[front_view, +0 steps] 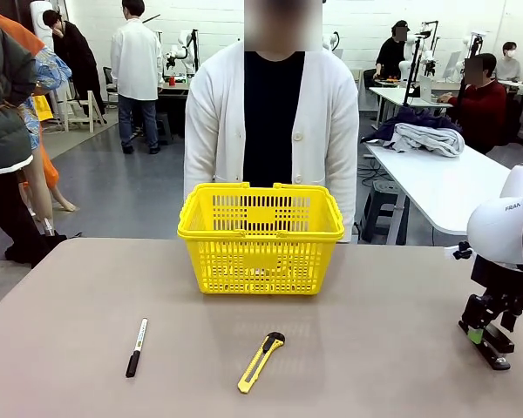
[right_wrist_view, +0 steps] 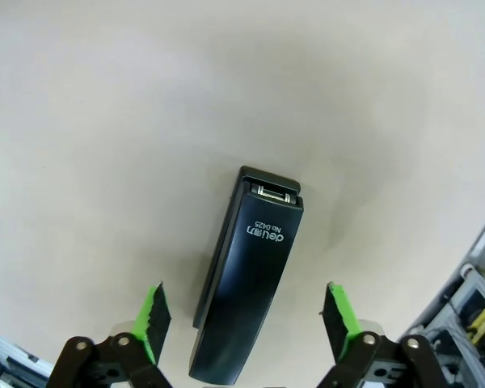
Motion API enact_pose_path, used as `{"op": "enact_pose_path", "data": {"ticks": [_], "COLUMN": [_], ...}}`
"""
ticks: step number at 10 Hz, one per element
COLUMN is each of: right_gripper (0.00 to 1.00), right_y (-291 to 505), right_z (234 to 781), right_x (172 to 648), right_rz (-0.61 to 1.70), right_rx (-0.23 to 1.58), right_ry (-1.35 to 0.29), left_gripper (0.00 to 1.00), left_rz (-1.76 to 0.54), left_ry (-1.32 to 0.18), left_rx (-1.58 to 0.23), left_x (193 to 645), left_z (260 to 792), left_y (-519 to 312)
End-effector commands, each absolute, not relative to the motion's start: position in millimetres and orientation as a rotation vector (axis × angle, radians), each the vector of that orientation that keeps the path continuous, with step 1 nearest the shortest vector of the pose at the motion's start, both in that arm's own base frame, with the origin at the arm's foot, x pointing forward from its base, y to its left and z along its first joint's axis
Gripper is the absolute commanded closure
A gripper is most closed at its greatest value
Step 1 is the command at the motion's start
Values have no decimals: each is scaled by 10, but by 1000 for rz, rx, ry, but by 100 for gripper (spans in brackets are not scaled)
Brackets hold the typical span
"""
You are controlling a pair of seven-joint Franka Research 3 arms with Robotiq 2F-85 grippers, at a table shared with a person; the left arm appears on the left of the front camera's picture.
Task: Place the items the person wants into the basket.
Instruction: Pick up the item the person points to and place it in the Market Basket.
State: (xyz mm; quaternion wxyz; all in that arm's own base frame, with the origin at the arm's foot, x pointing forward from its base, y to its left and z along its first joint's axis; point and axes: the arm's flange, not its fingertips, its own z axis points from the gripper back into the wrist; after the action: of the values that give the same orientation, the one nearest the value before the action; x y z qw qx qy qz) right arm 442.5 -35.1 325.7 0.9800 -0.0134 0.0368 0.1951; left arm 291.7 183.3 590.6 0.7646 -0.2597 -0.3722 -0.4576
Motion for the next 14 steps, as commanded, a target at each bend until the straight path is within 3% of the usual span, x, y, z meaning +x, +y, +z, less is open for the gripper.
{"op": "enact_pose_path", "data": {"ticks": [1, 2, 4, 5, 7, 10, 11, 14], "right_gripper": [57, 100, 100, 84, 100, 100, 85, 85], "right_y": [-385, -383, -384, -391, -387, -378, -347, -187], "right_z": [3254, 3260, 3258, 3272, 3287, 3459, 3626, 4589], "right_x": [4424, 4422, 4420, 4417, 4416, 4360, 4298, 4114], "right_rz": [391, 388, 383, 379, 369, 369, 398, 523], "right_rx": [-35, -32, -29, -28, -31, -23, 11, 37], "right_ry": [65, 61, 66, 68, 62, 35, 53, 35], "left_gripper": [0, 0, 0, 0, 0, 0, 0, 0], "left_rz": [-998, -998, -998, -998, -998, -998, -998, -998], "left_ry": [-822, -822, -822, -822, -822, -822, -822, -822], "left_rx": [-570, -570, -570, -570, -570, -570, -570, -570], "left_x": [2909, 2909, 2909, 2909, 2909, 2909, 2909, 2909], "left_z": [5915, 5915, 5915, 5915, 5915, 5915, 5915, 5915], "left_y": [1837, 1837, 1837, 1837, 1837, 1837, 1837, 1837]}}
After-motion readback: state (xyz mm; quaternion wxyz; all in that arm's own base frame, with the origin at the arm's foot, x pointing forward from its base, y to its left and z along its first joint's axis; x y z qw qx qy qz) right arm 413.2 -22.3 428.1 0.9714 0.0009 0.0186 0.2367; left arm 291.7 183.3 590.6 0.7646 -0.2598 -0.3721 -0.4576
